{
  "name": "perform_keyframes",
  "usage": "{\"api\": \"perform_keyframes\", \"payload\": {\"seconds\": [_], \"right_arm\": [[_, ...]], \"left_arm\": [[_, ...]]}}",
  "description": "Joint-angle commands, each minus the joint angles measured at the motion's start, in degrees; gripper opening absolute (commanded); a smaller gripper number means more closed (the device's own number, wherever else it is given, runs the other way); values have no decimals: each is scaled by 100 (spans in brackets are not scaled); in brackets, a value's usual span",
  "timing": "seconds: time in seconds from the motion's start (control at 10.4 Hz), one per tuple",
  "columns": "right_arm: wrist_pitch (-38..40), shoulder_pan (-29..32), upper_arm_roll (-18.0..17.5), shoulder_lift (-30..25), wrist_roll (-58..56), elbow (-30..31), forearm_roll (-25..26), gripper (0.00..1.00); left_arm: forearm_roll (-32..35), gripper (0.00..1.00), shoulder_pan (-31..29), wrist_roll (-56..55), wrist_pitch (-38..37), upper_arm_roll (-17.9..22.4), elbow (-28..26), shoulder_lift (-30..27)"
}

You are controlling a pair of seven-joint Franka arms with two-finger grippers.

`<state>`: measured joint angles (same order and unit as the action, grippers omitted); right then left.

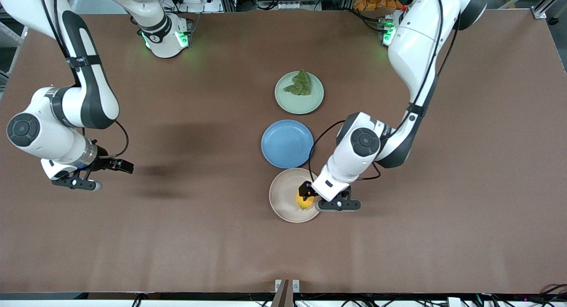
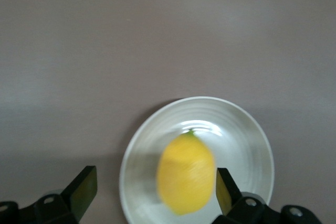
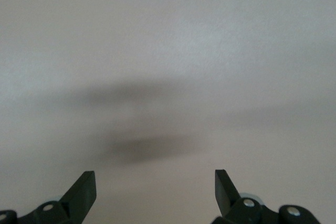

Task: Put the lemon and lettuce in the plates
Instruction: 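Lower the lemon onto the cream plate and open the left gripper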

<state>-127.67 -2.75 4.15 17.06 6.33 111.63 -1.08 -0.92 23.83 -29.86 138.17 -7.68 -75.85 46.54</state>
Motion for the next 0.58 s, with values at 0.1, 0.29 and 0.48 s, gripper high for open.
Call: {"api": "perform_keyframes", "payload": {"seconds": [0.1,0.29,0.48], "right_arm": [[-285,-182,-63,-1116,-44,1123,37,100],[-241,-165,-63,-1319,-158,1124,37,100],[-153,-94,-55,-1582,-421,1098,37,100]], "left_arm": [[13,100,-387,645,-701,3,-115,-347],[13,100,-685,1076,-1097,3,-123,-426],[13,100,-1028,1542,-1388,12,-176,-479]]}}
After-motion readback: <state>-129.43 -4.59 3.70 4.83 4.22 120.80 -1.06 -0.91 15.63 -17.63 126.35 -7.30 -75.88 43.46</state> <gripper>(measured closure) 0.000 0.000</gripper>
